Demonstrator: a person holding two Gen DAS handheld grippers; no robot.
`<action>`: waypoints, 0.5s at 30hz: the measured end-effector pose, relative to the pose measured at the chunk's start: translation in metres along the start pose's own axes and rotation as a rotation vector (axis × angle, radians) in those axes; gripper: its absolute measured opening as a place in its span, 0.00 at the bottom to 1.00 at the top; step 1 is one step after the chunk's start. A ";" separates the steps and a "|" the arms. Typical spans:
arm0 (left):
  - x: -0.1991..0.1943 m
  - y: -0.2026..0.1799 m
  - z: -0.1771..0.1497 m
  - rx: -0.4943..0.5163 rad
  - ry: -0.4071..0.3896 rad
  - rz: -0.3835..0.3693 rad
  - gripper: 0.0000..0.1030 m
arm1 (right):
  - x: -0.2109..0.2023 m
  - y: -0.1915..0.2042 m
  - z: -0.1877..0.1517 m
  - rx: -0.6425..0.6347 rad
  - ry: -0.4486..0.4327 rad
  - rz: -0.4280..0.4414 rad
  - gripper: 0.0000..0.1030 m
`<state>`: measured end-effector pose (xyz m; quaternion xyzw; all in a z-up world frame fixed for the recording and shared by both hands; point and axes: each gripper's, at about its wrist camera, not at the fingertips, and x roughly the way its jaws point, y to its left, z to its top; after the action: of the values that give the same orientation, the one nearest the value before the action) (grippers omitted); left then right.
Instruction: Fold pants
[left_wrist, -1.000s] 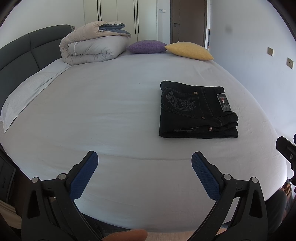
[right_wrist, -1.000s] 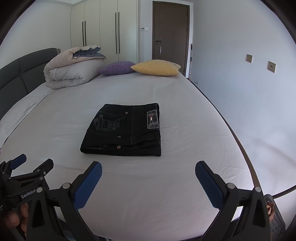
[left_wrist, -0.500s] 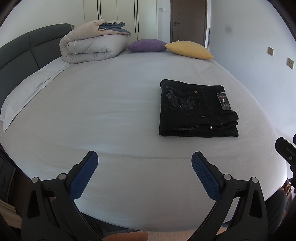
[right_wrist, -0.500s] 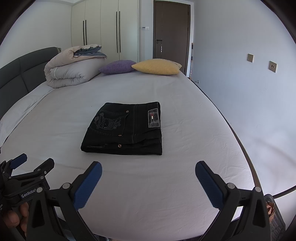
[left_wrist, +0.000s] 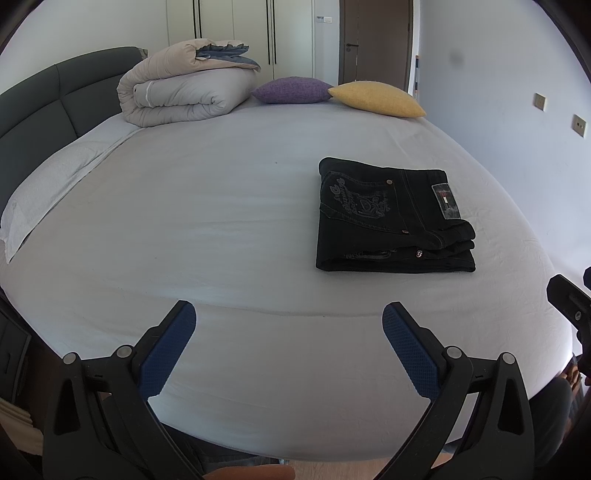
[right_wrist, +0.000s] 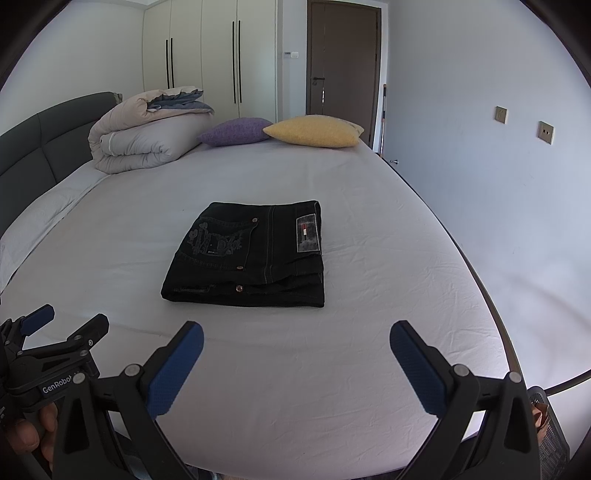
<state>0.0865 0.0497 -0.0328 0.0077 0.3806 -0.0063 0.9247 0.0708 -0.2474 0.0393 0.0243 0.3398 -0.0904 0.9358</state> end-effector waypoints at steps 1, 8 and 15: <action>0.000 0.000 -0.001 0.000 0.001 0.000 1.00 | 0.000 0.000 0.000 0.000 0.000 0.000 1.00; 0.002 0.001 -0.001 0.006 0.007 -0.007 1.00 | 0.001 0.003 -0.004 -0.001 0.001 0.000 1.00; 0.002 0.001 -0.002 0.008 0.009 -0.011 1.00 | 0.002 0.004 -0.009 -0.005 0.005 0.003 1.00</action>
<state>0.0867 0.0504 -0.0352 0.0095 0.3845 -0.0128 0.9230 0.0675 -0.2424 0.0310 0.0230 0.3425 -0.0880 0.9351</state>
